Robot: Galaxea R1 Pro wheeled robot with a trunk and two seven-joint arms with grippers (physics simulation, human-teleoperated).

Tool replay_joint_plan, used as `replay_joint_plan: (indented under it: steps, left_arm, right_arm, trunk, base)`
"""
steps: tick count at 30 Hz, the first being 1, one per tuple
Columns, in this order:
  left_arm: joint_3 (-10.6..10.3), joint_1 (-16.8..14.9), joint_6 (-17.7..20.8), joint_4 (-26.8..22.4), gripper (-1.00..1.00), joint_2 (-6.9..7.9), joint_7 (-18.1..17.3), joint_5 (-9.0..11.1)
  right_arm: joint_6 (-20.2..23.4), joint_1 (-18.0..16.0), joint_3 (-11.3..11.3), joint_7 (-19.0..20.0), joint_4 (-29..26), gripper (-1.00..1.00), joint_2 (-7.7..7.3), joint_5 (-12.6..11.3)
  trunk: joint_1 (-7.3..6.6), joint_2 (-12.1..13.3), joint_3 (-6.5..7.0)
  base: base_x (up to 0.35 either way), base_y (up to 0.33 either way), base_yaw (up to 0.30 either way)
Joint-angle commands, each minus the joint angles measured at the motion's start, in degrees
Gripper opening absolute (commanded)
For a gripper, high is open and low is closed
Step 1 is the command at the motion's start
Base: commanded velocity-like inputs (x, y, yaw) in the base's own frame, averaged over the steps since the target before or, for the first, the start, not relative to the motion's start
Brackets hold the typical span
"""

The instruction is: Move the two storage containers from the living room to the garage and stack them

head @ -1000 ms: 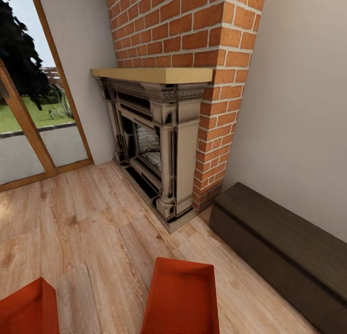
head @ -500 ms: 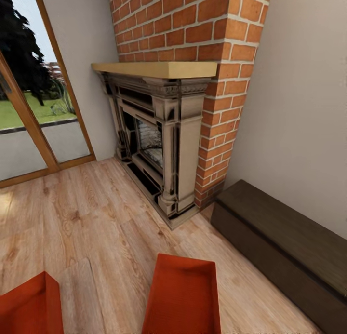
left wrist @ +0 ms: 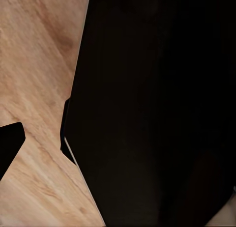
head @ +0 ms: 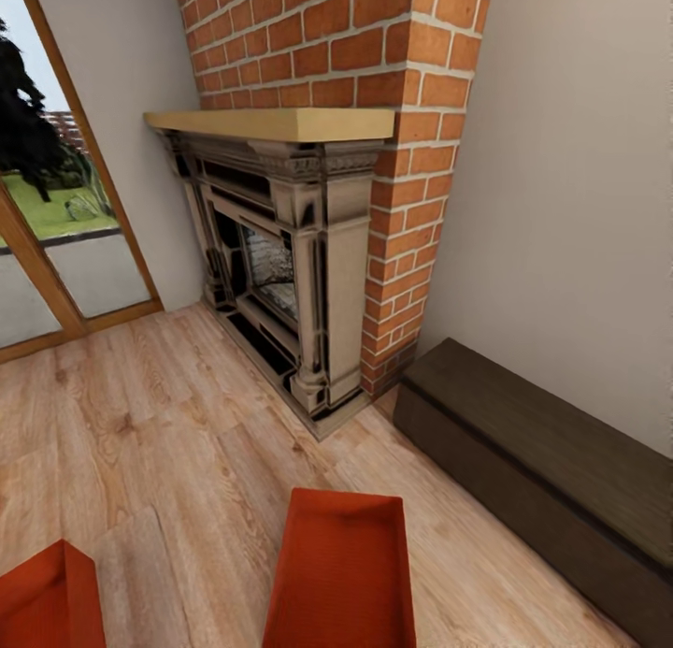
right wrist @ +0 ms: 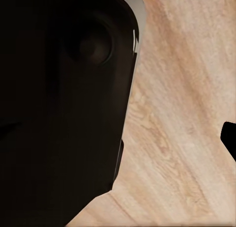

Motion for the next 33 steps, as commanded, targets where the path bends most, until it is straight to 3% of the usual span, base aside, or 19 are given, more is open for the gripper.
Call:
replay_joint_plan:
  steps: [1, 33]
  left_arm:
    - [0.0, 0.02, -0.09, -0.05, 1.0, 0.0, 0.0, 0.25]
    - [0.0, -0.02, -0.08, -0.05, 1.0, 0.0, 0.0, 0.25]
  right_arm:
    - [-0.32, -0.07, 0.38, 0.09, 0.17, 1.0, 0.01, -0.32]
    - [0.28, -0.07, 0.56, 0.08, 0.2, 1.0, -0.14, -0.23]
  trunk:
    - [0.0, -0.02, -0.13]
    - [0.0, -0.02, -3.07]
  base:
    - [0.0, 0.0, -0.045]
    - [0.0, 0.0, -0.003]
